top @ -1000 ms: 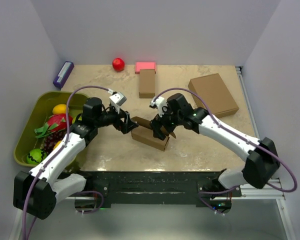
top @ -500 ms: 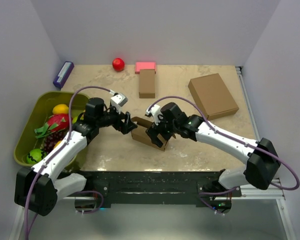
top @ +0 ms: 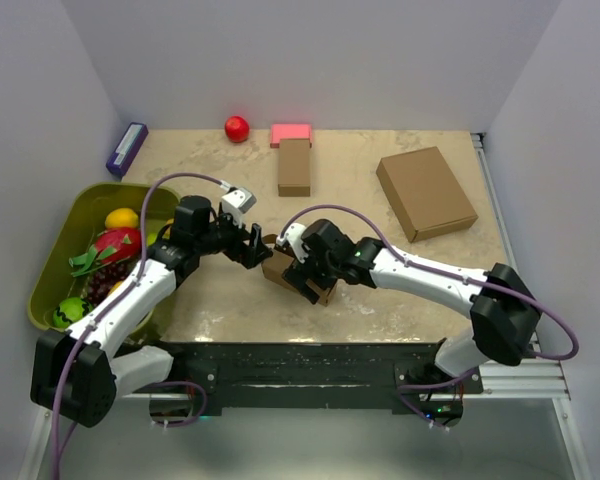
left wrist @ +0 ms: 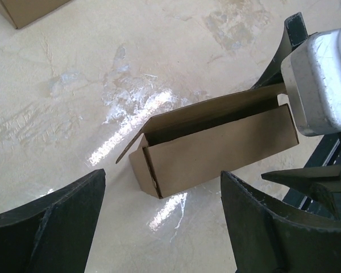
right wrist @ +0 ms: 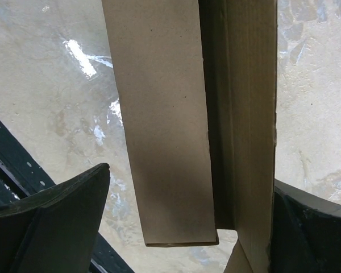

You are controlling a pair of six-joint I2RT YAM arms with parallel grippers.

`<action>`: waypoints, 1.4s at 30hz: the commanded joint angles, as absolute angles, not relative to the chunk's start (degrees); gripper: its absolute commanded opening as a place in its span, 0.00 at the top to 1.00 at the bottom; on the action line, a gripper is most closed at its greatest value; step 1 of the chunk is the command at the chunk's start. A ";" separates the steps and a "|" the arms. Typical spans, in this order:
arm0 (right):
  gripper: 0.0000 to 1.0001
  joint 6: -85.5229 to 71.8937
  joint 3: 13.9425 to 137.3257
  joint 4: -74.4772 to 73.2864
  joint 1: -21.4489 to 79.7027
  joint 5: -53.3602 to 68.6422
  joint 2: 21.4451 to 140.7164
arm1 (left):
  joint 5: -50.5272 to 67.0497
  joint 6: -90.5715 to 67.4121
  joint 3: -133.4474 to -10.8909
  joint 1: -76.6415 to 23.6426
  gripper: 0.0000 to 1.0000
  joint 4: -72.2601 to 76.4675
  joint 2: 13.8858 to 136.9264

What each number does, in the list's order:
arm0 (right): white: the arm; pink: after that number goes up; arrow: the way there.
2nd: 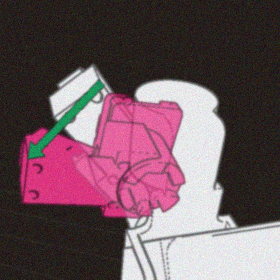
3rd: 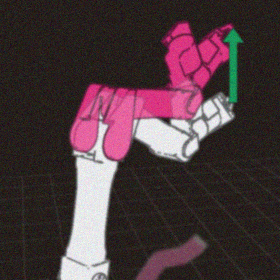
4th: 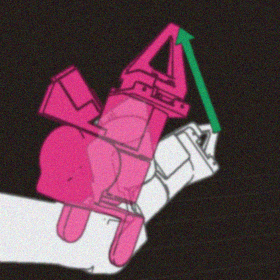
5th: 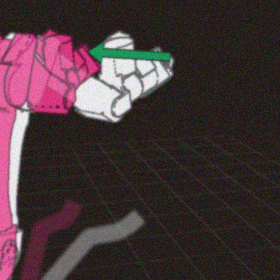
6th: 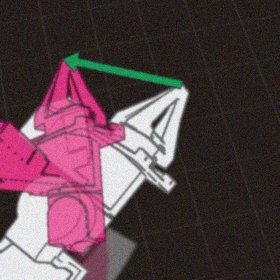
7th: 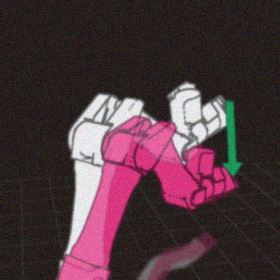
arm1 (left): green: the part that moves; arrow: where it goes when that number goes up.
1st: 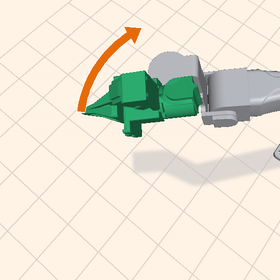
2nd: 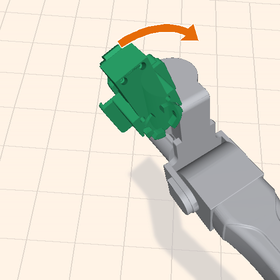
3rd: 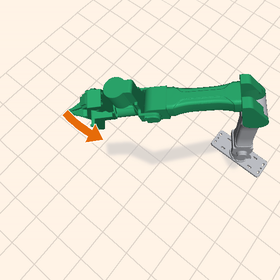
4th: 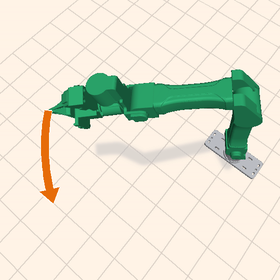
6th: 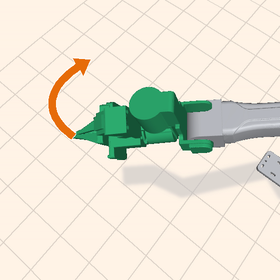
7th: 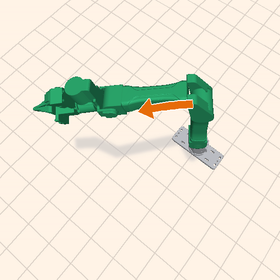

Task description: Fold the paper box

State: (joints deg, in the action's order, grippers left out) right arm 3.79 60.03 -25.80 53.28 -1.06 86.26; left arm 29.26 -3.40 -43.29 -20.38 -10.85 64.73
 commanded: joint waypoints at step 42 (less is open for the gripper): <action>0.55 5.19 60.03 -25.58 53.96 2.55 83.14 | 31.55 -1.31 -46.67 -20.39 0.48 -9.76 69.96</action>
State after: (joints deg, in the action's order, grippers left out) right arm 4.51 59.75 -26.15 53.65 1.45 85.47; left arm 28.73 -1.83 -44.91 -20.38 -12.75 69.56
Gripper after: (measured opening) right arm 0.554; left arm 0.601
